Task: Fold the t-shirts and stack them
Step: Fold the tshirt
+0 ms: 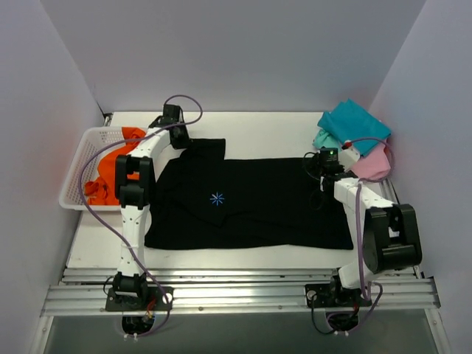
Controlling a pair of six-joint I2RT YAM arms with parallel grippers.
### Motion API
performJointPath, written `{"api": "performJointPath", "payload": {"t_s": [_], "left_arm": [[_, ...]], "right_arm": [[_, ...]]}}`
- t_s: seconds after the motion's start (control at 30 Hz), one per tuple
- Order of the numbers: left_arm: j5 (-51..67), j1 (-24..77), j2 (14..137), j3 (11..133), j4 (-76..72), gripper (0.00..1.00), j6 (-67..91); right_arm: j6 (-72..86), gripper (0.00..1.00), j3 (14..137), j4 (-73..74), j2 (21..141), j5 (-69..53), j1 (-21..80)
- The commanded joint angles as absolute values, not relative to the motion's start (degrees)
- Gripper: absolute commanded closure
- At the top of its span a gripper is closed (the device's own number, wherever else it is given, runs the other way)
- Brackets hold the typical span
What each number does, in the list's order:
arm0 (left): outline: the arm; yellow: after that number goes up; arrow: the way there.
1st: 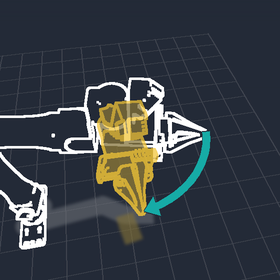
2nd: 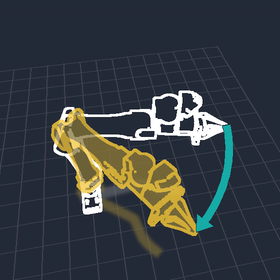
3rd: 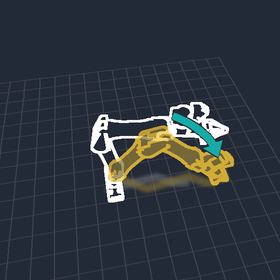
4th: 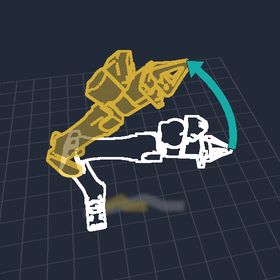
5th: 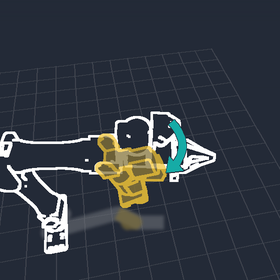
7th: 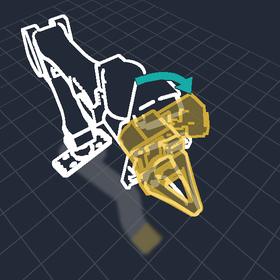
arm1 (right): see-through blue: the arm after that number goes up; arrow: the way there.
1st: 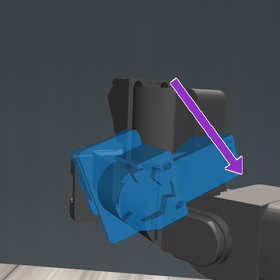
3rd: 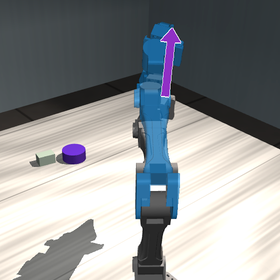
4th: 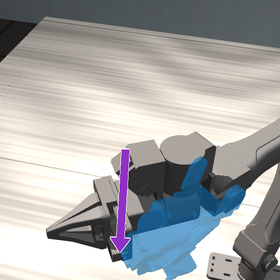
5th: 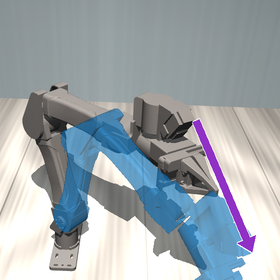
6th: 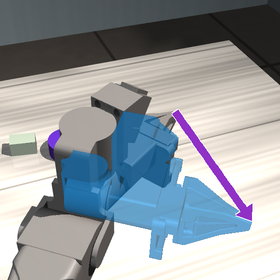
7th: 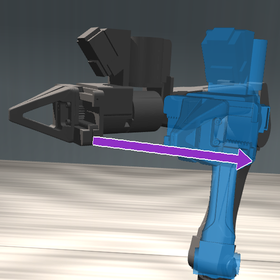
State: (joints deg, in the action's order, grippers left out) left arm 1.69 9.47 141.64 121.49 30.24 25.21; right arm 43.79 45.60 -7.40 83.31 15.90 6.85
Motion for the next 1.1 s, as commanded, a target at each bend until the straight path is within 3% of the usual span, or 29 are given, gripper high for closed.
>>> {"api": "performJointPath", "payload": {"t_s": [0.0, 0.37, 0.8, 1.07], "left_arm": [[3.5, 9.4, 137.9, 119.7, 28.0, 0.98, 25.2], [4.6, 9.4, 134.7, 114.3, 24.3, 0.98, 25.8], [4.5, 9.4, 135.2, 114.3, 23.9, 0.98, 25.7], [4.6, 9.6, 135.5, 114.3, 23.7, 0.98, 25.7]], "right_arm": [[46.6, 0.09, 50.7, -10.0, 90.2, 19.2, 7.1], [44.5, 0.11, 63.7, -11.1, 107.5, 20.4, 5.7], [43.7, 0.14, 68.9, -10.9, 113.7, 19.7, 3.1], [43.9, 0.36, 67.3, -13.0, 114.5, 17.8, 0.7]]}}
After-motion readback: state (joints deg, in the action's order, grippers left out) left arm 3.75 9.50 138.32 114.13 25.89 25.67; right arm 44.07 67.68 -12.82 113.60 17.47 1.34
